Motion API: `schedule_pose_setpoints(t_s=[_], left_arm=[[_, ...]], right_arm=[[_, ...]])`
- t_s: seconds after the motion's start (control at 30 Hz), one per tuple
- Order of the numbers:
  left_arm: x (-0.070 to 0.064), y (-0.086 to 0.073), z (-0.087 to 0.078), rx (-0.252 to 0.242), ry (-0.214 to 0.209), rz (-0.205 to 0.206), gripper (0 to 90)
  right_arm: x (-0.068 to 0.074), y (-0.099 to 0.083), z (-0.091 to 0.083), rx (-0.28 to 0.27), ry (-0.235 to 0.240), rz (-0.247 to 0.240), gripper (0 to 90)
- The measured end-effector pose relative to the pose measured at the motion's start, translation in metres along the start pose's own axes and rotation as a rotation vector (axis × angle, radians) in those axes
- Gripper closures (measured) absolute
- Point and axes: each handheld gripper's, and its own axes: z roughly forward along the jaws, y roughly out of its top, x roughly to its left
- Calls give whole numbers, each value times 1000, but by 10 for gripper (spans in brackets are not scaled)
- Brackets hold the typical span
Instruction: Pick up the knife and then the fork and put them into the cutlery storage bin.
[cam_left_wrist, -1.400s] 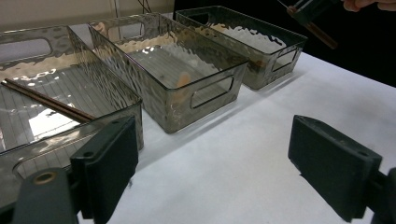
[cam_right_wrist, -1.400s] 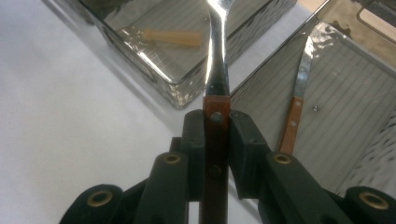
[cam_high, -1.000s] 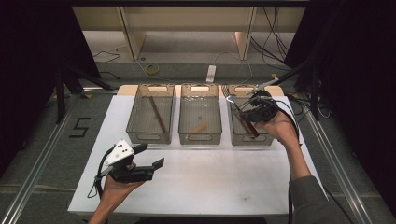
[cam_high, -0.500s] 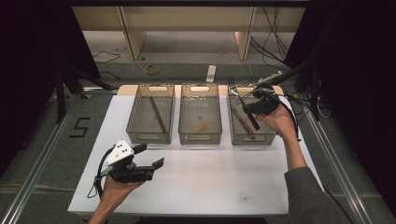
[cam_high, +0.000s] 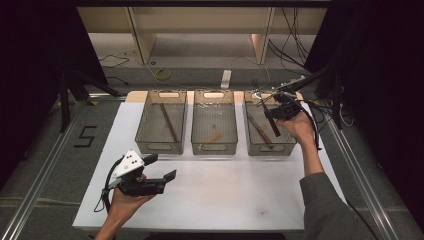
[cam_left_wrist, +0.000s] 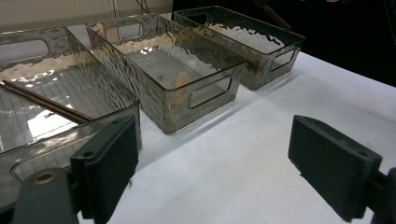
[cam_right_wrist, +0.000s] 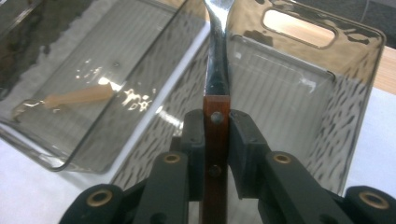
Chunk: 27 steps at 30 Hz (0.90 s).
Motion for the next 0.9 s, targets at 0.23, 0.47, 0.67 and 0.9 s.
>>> schedule_pose_setpoints(t_s=[0.23,0.47,0.67,0.9], left_arm=[[0,0,0,0,0,-3,159],[1,0,0,-3,1,-6,159],[1,0,0,-1,0,-5,158],[1,0,0,-4,2,-8,159]], right_arm=[[-6,-2,6,6,-15,24,777],[-9,-10,17,25,-19,50,777],[-11,-13,22,37,-17,61,777],[-9,-14,27,42,-15,64,776]])
